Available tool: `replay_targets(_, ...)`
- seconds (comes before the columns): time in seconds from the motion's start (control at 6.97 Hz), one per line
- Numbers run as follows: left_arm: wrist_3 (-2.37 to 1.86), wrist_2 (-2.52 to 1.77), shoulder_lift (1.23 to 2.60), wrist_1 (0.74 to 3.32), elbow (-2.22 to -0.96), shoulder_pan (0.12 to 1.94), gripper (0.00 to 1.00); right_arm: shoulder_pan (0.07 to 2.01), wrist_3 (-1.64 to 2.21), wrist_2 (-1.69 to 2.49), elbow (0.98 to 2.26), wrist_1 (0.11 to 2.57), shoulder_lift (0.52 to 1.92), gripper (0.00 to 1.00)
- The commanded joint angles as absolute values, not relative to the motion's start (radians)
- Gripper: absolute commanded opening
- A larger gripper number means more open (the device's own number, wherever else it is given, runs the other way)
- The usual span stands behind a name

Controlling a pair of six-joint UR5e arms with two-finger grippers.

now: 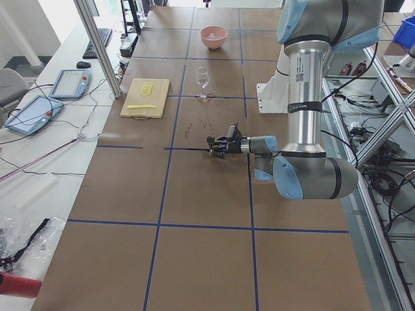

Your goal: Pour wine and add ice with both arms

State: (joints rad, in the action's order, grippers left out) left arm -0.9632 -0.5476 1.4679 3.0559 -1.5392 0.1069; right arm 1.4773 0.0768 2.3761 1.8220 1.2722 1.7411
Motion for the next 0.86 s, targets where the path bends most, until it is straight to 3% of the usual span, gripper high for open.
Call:
replay_targets(0.0,-0.963,-0.548,1.468,3.056,-1.537,0.106,0.32,1.477,0.077,2.378,1.815,1.272,1.74,1.0)
replay_targets(0.14,-0.963,-0.548,1.468,3.056,-1.537,0.106,0.05,1.477,0.077,2.378,1.815,1.272,1.74,1.0)
replay_targets(0.29,-0.963,-0.548,1.468,3.057,-1.542,0.107,0.0,1.477,0.077,2.378,1.815,1.272,1.74,1.0)
replay_targets(0.72,-0.959,-0.548,1.465,3.059,-1.557,0.109,0.0,1.477,0.077,2.378,1.815,1.272,1.74,1.0)
